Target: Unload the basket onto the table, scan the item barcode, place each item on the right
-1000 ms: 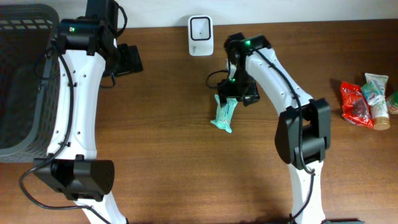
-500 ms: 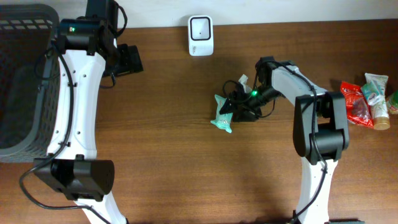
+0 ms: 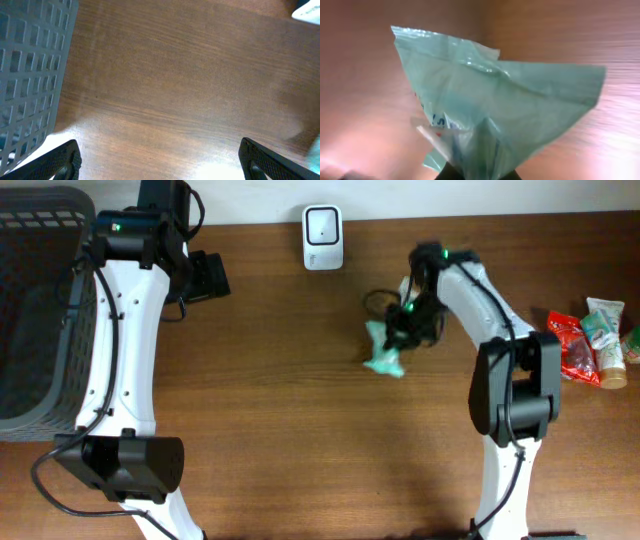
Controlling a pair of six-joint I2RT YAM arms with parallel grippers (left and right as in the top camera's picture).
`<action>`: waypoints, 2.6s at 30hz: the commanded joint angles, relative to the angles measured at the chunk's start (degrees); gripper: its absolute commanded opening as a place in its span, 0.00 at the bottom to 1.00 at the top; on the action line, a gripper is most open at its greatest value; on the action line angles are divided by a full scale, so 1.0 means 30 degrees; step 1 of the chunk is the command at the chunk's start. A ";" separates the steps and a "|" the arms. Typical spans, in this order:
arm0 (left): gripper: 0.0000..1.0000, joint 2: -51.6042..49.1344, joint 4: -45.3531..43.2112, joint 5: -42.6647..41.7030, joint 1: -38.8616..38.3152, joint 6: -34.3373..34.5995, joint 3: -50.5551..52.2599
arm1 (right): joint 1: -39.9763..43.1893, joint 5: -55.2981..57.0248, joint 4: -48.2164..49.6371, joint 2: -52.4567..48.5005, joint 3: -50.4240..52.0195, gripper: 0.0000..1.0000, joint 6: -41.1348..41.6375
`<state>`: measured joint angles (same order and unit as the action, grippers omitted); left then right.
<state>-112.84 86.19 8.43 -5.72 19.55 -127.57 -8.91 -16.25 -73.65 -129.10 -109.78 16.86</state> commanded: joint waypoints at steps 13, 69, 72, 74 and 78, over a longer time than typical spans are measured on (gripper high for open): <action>0.99 -0.0029 0.0007 0.0138 -0.0044 0.0117 0.0044 | -0.4634 1.5016 -0.1071 -0.1217 0.2157 0.05 0.6040; 0.99 -0.0029 0.0007 0.0138 -0.0044 0.0117 0.0044 | -0.8553 1.2582 0.0299 -0.0714 -0.1960 0.77 0.5552; 0.99 -0.0029 0.0007 0.0138 -0.0044 0.0117 0.0044 | -0.8065 1.2254 -0.0678 -0.0707 -0.3286 0.78 0.5530; 0.99 -0.0022 0.0007 0.0138 -0.0044 0.0117 0.0044 | -0.6878 1.1730 -0.1698 -0.0699 -0.4488 0.78 0.4969; 0.99 -0.0029 0.0015 0.0138 -0.0044 0.0117 0.0044 | -0.2688 0.4095 -0.2113 -0.0736 -0.5173 0.80 -0.3723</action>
<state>-112.84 86.17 8.43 -5.72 19.55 -127.55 -23.16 11.79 -79.31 -132.68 -124.73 22.79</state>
